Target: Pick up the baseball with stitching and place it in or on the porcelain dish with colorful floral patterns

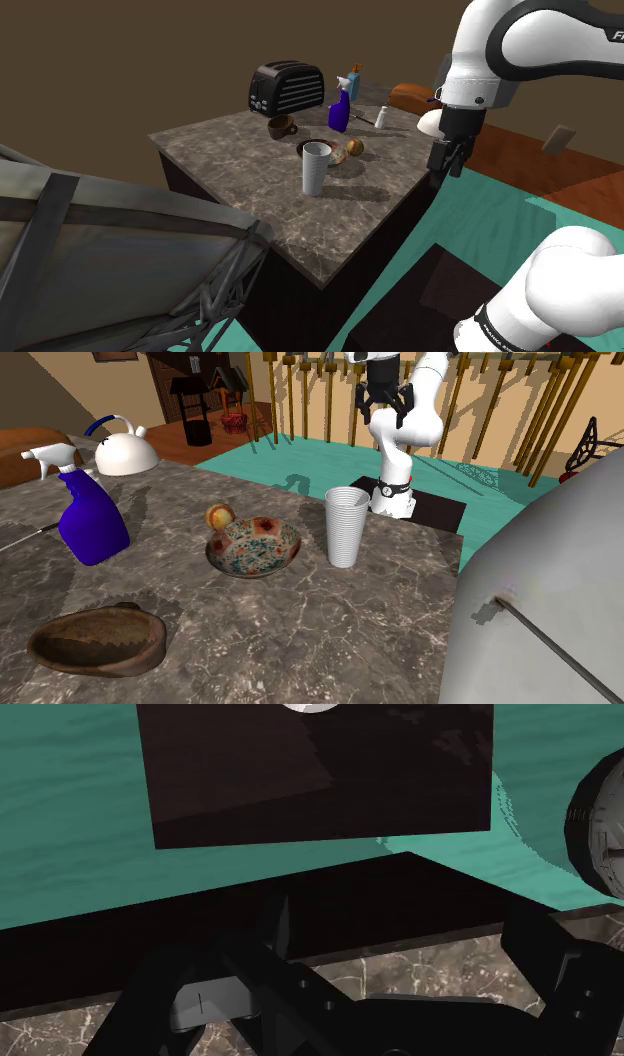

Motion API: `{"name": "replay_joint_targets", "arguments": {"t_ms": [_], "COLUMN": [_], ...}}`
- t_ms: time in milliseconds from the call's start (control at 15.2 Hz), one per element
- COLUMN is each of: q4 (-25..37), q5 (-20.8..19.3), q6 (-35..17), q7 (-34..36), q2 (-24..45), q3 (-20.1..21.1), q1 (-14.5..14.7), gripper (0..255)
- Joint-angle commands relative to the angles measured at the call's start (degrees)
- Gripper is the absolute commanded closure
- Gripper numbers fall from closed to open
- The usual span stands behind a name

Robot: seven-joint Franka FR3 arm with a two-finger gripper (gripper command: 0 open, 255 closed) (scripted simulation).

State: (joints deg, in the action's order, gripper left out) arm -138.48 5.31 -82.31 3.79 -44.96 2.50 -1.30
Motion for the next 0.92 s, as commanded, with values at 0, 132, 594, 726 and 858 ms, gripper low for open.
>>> {"name": "replay_joint_targets", "arguments": {"t_ms": [0,132,594,726,858], "q4": [0.0,0.9,6.4,8.6,11.0], "q5": [0.0,-0.7,-2.9,-3.5,-4.1], "q6": [0.0,-3.3,-13.0,-15.3,-17.3], "q7": [0.0,0.1,0.9,1.2,1.6], "q2": [0.0,3.8,17.5,21.4,25.4], "q3": [0.0,-0.2,-1.0,-1.3,-1.6], "q1": [0.0,-0.7,-3.1,-3.7,-4.3], "gripper": [0,0,0,0,0]}}
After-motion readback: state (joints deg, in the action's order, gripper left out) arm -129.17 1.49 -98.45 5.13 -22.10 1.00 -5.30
